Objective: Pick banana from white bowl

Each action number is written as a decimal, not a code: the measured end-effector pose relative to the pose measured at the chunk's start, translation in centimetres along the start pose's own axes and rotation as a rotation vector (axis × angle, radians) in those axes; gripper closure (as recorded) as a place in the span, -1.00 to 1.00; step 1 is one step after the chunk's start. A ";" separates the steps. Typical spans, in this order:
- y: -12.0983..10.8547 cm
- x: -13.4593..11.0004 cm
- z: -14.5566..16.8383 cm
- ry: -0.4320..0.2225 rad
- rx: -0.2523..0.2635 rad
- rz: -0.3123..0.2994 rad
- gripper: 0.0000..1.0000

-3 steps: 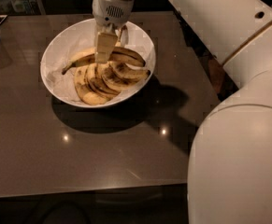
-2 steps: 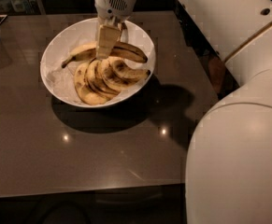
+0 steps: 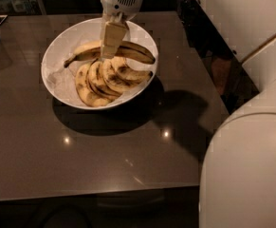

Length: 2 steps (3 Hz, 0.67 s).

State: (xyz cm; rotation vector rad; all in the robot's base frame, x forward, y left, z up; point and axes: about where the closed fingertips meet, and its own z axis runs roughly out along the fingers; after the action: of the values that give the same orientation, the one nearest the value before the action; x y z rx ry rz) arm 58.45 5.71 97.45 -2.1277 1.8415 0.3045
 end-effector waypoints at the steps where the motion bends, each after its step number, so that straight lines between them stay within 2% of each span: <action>1: 1.1 0.6 -0.9 0.005 0.000 0.011 1.00; 2: 2.3 1.3 -1.8 0.013 0.002 0.028 1.00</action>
Offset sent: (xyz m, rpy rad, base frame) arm -0.0751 -0.0719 0.0077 -0.1570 0.1546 -0.0035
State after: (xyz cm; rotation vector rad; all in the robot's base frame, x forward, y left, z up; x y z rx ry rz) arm 56.33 3.54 98.40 -2.1089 1.8799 0.2963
